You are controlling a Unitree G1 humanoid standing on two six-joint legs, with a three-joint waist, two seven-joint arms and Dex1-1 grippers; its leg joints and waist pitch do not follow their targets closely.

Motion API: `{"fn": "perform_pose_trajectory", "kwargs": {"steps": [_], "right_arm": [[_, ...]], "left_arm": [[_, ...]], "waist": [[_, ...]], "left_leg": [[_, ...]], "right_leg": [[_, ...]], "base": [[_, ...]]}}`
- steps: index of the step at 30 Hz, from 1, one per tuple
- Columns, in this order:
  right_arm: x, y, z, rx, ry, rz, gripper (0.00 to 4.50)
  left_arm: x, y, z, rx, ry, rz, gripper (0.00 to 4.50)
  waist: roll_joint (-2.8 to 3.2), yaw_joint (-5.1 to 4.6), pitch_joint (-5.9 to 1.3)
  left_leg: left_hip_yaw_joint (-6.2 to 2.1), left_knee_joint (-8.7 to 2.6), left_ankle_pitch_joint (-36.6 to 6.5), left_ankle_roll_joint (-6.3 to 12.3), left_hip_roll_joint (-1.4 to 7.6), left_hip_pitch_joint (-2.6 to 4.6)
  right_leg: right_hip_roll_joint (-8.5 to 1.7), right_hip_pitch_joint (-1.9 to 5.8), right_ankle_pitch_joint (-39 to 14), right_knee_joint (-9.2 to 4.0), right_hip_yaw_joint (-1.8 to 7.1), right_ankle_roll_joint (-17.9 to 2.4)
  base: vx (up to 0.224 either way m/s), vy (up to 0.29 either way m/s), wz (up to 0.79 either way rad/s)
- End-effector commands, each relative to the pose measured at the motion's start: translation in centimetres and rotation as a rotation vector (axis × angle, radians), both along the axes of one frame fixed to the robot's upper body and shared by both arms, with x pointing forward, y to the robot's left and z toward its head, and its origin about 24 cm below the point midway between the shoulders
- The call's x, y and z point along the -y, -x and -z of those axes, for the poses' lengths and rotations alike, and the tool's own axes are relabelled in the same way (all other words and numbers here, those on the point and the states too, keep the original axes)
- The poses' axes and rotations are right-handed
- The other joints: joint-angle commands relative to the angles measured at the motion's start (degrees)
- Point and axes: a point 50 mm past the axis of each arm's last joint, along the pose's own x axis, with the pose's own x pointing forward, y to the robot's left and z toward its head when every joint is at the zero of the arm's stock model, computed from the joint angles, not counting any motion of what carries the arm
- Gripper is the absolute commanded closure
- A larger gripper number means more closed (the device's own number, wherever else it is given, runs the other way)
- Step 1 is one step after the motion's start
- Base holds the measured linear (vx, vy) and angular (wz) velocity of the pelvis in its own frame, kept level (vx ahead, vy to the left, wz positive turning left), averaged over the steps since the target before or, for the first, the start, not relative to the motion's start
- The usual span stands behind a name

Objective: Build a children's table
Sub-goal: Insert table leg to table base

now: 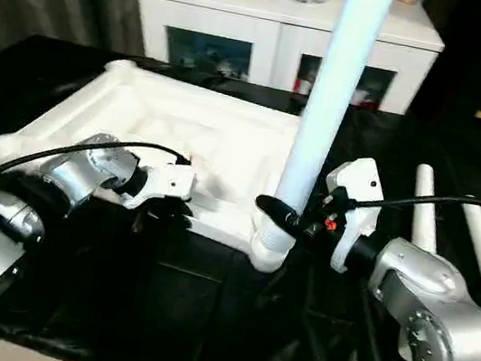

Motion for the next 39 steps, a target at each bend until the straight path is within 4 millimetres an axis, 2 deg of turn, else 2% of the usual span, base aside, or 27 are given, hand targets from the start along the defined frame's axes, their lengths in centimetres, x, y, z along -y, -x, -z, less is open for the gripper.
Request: {"fn": "perform_pose_trajectory", "kwargs": {"steps": [1,2,3,4,5,6,7,8,9,11,12,15,16,19,20,22,24,27,28,30,31,33,36,37,39], "right_arm": [[0.5,-0.7,-0.6,0.042,-0.014,0.074,2.62],[0.5,-0.7,-0.6,0.042,-0.014,0.074,2.62],[0.5,-1.2,-0.2,0.033,-0.035,0.131,2.62],[0.5,-1.4,-0.1,0.027,-0.041,0.146,2.62],[0.5,-1.5,0.0,0.024,-0.045,0.152,2.62],[0.5,-1.6,0.1,0.018,-0.051,0.161,2.62],[0.5,-1.7,0.2,0.014,-0.056,0.168,2.62],[0.4,-1.8,0.2,0.012,-0.057,0.166,2.62],[0.3,-1.8,0.3,0.010,-0.058,0.164,2.62],[0.2,-2.0,0.3,0.007,-0.063,0.153,2.62],[0.1,-2.1,0.2,0.005,-0.066,0.144,2.62],[-0.1,-2.0,0.1,0.005,-0.065,0.116,2.62],[-0.2,-2.0,0.0,0.006,-0.063,0.105,2.62],[-0.2,-1.9,-0.1,0.007,-0.063,0.090,2.62],[-0.1,-1.9,-0.1,0.007,-0.063,0.090,2.62],[-0.2,-1.8,-0.1,0.008,-0.065,0.088,2.62],[-0.2,-1.8,-0.1,0.008,-0.068,0.087,2.62],[-0.4,-1.8,-0.2,0.012,-0.076,0.085,2.62],[-0.5,-1.8,-0.2,0.015,-0.079,0.084,2.62],[-0.6,-1.7,-0.2,0.018,-0.080,0.083,2.62],[-0.7,-1.7,-0.1,0.021,-0.078,0.084,2.62],[-0.7,-1.6,-0.1,0.023,-0.076,0.084,2.62],[-0.8,-1.6,0.0,0.025,-0.073,0.087,2.62],[-0.8,-1.6,0.0,0.026,-0.072,0.088,2.62],[-0.8,-1.5,0.0,0.028,-0.069,0.089,2.62]], "left_arm": [[-1.2,0.5,1.3,-0.027,0.040,-0.118,4.36],[-1.2,0.5,1.3,-0.027,0.040,-0.118,4.36],[-1.0,1.1,1.1,-0.019,0.103,-0.134,4.38],[-1.0,1.4,1.0,-0.017,0.119,-0.142,4.45],[-1.0,1.6,1.0,-0.019,0.125,-0.152,4.45],[-1.0,1.8,1.0,-0.008,0.122,-0.151,4.48],[-1.0,1.9,1.0,-0.001,0.119,-0.151,4.49],[-0.9,2.2,0.9,0.015,0.146,-0.124,4.49],[-0.8,2.5,0.8,0.027,0.166,-0.105,4.49],[-0.7,3.3,0.7,0.047,0.186,-0.034,4.50],[-0.9,3.8,0.6,0.072,0.164,0.006,4.50],[-1.5,4.7,0.5,0.085,0.114,0.061,4.50],[-1.8,4.8,0.4,0.079,0.111,0.056,4.50],[-2.6,4.7,-0.2,0.096,0.094,0.059,4.50],[-2.7,4.7,-0.2,0.096,0.094,0.060,4.21],[-3.1,4.3,-0.4,0.101,0.096,0.019,4.04],[-2.9,4.3,-0.7,0.083,0.123,0.006,3.85],[-1.9,4.3,-1.5,0.095,0.167,0.013,3.59],[-1.5,4.2,-1.8,0.106,0.179,0.012,3.49],[-0.7,4.1,-2.2,0.115,0.194,0.009,3.40],[-0.1,4.2,-2.4,0.107,0.200,0.012,3.29],[0.4,4.1,-2.5,0.103,0.197,0.006,3.07],[1.4,3.9,-2.4,0.092,0.204,-0.043,2.89],[1.7,3.9,-2.4,0.082,0.213,-0.054,2.68],[2.3,4.1,-2.0,0.062,0.203,-0.063,2.62]], "waist": [[-1.17,0.11,-3.18],[-1.17,0.11,-3.18],[-2.14,-0.31,-3.10],[-1.83,-0.70,-3.10],[-1.48,-0.82,-3.16],[-1.96,-0.84,-3.24],[-1.84,-0.74,-3.26],[-2.17,-0.81,-3.31],[-1.97,-0.83,-3.18],[-2.17,-0.86,-3.28],[-2.01,-0.81,-3.43],[-2.03,-0.52,-3.61],[-2.11,-0.29,-3.55],[-2.17,0.15,-3.68],[-2.15,0.25,-3.66],[-2.06,0.33,-3.69],[-2.08,0.36,-3.67],[-2.02,0.45,-3.51],[-1.70,0.64,-3.46],[-1.87,0.80,-3.46],[-1.73,1.19,-3.51],[-1.92,1.27,-3.50],[-1.60,1.36,-3.54],[-1.77,1.41,-3.55],[-1.76,1.40,-3.58]], "left_leg": [[-2.53,-5.35,-21.5,0.16,4.05,0.55],[-2.53,-5.35,-21.5,0.16,4.05,0.55],[-2.29,-5.33,-21.6,0.59,3.89,0.31],[-2.65,-5.65,-20.0,0.24,4.34,-0.18],[-2.63,-5.56,-20.4,0.42,4.21,-0.13],[-2.35,-5.34,-20.2,0.48,4.19,0.23],[-2.11,-5.16,-19.9,0.71,4.02,0.56],[-2.08,-5.20,-19.3,0.93,4.04,0.33],[-2.21,-5.52,-18.4,1.24,4.11,-0.18],[-2.11,-5.47,-18.1,1.45,4.24,0.01],[-2.03,-5.47,-17.5,1.40,4.33,0.11],[-1.72,-5.43,-14.8,1.92,4.34,0.17],[-1.48,-5.35,-13.3,2.44,4.22,0.07],[-1.24,-5.13,-12.2,2.58,4.10,0.40],[-1.22,-5.14,-11.9,2.60,4.12,0.39],[-1.34,-5.23,-10.8,2.46,4.19,0.10],[-1.32,-5.24,-11.0,2.21,4.20,0.18],[-1.34,-5.27,-12.8,1.59,4.16,0.33],[-1.39,-5.31,-13.3,1.34,4.18,0.44],[-1.35,-5.39,-13.7,0.93,4.33,0.53],[-1.34,-5.34,-13.2,0.82,4.28,0.53],[-1.27,-5.34,-13.1,0.88,4.18,0.47],[-1.33,-5.29,-13.1,0.77,4.08,0.45],[-1.34,-5.27,-13.0,0.78,4.09,0.44],[-1.39,-5.27,-12.5,0.93,4.08,0.18]], "right_leg": [[-4.67,1.86,-29.3,-5.39,2.13,-10.4],[-4.67,1.86,-29.3,-5.39,2.13,-10.4],[-4.47,1.84,-29.7,-5.67,2.02,-10.1],[-4.96,2.20,-27.5,-4.84,2.26,-11.2],[-4.82,2.08,-29.3,-5.00,1.98,-10.5],[-4.79,1.73,-29.5,-5.33,2.10,-10.3],[-4.58,1.42,-28.6,-5.41,2.31,-10.4],[-4.54,1.63,-27.7,-5.28,2.32,-10.5],[-4.50,1.93,-26.4,-5.02,2.26,-10.5],[-4.55,1.80,-25.1,-4.86,2.37,-10.9],[-4.51,1.79,-22.9,-4.70,2.48,-11.5],[-4.40,2.01,-17.6,-4.11,2.60,-12.6],[-4.43,2.18,-16.7,-4.00,2.65,-12.9],[-4.27,2.02,-17.0,-4.03,2.67,-12.8],[-4.22,1.98,-16.7,-3.97,2.67,-12.9],[-4.19,2.29,-15.1,-3.63,2.57,-13.2],[-4.22,2.27,-15.3,-3.55,2.57,-13.4],[-4.22,2.13,-18.5,-3.92,2.55,-12.9],[-4.23,2.03,-19.5,-4.04,2.57,-12.6],[-4.13,1.98,-19.5,-4.06,2.61,-12.4],[-4.21,1.99,-19.0,-4.03,2.67,-12.3],[-4.07,2.00,-18.8,-4.02,2.69,-12.1],[-4.03,2.05,-19.0,-4.05,2.64,-11.8],[-4.05,2.10,-18.8,-4.12,2.62,-11.9],[-4.11,2.34,-18.2,-4.07,2.62,-12.0]], "base": [[0.000,0.000,0.00],[0.000,0.000,0.00],[0.000,0.000,0.00],[0.000,0.000,0.00],[0.000,0.000,0.00],[0.000,0.000,0.00],[0.000,0.000,0.00],[0.000,0.000,0.00],[0.000,0.000,0.00],[0.000,0.000,0.00],[0.000,0.000,0.00],[0.000,0.000,0.00],[0.000,0.000,0.00],[0.000,0.000,0.00],[0.000,0.000,0.00],[0.000,0.000,0.00],[0.000,0.000,0.00],[0.000,0.000,0.00],[0.000,0.000,0.00],[0.000,0.000,0.00],[0.000,0.000,0.00],[0.000,0.000,0.00],[0.000,0.000,0.00],[0.000,0.000,0.00],[0.000,0.000,0.00]]}}
